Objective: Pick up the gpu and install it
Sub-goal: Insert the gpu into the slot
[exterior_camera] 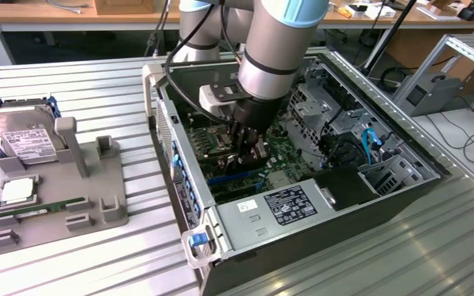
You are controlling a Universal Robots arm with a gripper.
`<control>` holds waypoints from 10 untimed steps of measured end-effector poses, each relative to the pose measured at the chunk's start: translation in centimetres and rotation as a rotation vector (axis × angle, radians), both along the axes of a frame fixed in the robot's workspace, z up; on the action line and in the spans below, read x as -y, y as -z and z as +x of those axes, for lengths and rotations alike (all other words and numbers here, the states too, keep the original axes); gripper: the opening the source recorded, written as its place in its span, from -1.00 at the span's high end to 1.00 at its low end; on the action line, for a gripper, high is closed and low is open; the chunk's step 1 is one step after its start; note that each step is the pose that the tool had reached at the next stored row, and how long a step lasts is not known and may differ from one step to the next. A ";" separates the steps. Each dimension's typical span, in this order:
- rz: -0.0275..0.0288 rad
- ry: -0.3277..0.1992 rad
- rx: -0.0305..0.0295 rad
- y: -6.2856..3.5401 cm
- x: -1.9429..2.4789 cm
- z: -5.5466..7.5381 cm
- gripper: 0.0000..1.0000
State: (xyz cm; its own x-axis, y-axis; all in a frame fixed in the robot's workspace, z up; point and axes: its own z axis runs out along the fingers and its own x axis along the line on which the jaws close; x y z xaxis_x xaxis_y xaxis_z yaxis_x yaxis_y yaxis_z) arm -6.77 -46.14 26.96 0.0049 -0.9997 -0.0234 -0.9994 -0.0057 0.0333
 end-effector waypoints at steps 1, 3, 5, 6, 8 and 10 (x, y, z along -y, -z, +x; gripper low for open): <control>0.0001 0.000 0.0000 0.01 0.00 0.0 0.47; 0.0014 0.005 0.0002 0.03 -0.02 0.0 0.47; 0.0021 0.008 0.0001 0.03 -0.07 0.0 0.47; 0.0022 0.009 0.0002 0.05 -0.08 -0.2 0.47; 0.0021 0.010 0.0000 0.06 -0.08 -0.4 0.47; 0.0022 0.010 0.0001 0.12 -0.07 -0.4 0.47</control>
